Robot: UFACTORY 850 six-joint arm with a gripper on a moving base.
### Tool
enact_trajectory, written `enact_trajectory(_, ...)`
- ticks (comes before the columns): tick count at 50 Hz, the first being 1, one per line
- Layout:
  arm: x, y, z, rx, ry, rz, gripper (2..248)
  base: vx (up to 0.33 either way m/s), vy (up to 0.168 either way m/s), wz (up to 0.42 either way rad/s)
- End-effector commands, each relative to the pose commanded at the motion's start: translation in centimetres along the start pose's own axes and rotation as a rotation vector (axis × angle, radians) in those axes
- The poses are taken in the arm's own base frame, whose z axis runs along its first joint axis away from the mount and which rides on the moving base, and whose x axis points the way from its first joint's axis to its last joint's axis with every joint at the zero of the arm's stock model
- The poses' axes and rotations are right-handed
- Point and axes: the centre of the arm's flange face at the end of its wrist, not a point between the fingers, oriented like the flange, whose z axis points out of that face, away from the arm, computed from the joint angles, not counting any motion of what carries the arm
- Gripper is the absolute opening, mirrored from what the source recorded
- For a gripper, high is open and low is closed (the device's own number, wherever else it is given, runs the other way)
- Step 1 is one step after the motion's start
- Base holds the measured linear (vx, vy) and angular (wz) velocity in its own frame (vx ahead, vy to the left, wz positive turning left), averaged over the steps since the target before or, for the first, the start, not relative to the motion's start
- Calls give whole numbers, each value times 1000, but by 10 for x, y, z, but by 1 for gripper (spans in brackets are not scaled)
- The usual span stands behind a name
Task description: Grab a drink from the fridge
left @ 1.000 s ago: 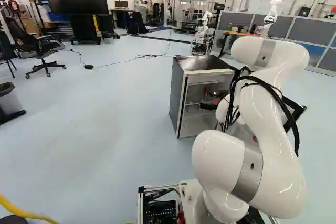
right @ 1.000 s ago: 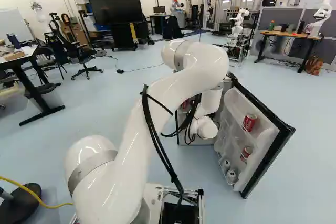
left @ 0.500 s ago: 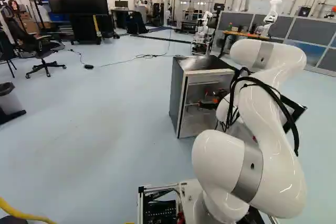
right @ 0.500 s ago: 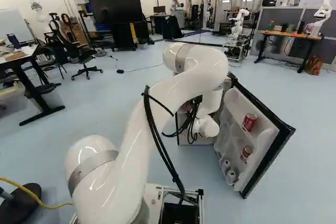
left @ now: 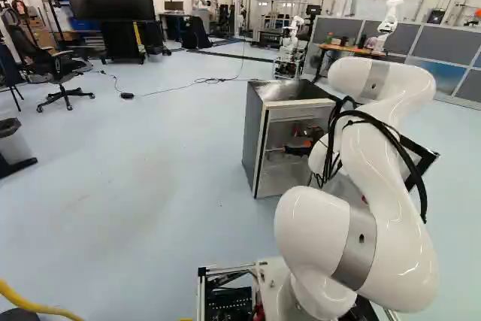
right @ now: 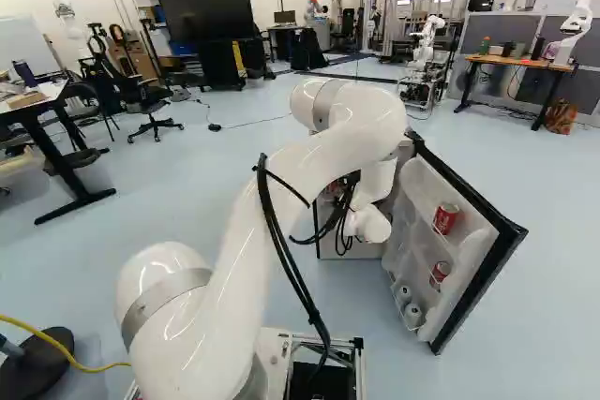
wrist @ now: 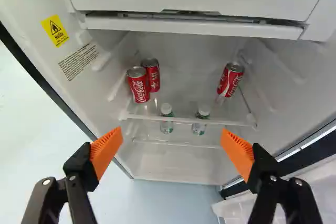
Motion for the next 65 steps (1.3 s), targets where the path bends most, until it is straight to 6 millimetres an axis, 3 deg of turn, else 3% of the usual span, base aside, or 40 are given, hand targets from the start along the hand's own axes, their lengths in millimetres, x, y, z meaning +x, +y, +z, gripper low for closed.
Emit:
enact_trajectory(36,2,1,9,24,10,-23,247,0,0,0)
enact_trajectory(65,9,2,34,67,35,-74,247,0,0,0)
